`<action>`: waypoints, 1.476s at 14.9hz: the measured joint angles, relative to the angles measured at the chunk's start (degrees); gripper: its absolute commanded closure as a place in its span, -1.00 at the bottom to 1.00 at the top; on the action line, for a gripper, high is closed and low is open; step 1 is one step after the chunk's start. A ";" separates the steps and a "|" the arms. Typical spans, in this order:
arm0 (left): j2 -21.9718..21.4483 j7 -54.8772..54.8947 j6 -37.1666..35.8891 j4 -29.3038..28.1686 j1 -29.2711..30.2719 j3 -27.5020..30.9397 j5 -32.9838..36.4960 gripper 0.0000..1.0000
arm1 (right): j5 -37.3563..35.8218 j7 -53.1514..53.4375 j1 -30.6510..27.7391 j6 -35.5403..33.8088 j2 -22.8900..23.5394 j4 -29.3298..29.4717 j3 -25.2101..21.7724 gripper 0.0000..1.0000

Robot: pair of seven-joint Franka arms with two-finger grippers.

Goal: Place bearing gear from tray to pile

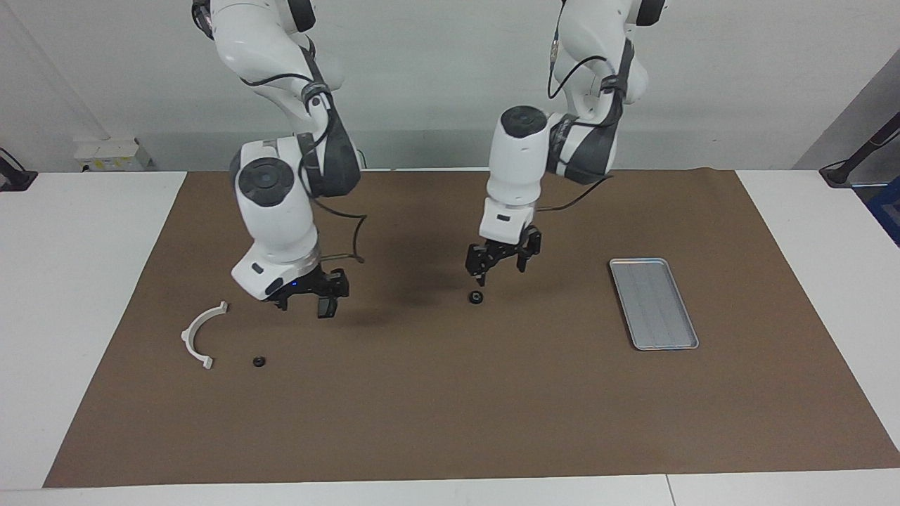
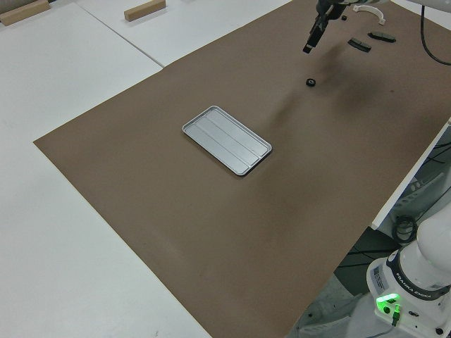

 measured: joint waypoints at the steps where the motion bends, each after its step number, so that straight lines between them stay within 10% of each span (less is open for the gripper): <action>1: -2.11 4.71 -4.25 1.54 3.09 0.14 0.08 -1.00 | 0.44 7.11 2.80 -0.24 0.01 0.06 0.11 -1.00; 8: -9.00 46.20 -22.65 8.30 26.76 0.73 0.12 -1.00 | 4.17 38.88 16.93 2.27 2.55 0.00 0.31 -1.00; 22: -16.08 48.90 -25.25 -3.51 28.13 -0.40 0.12 -1.00 | 3.54 50.07 23.95 13.00 17.41 6.26 -0.03 -1.00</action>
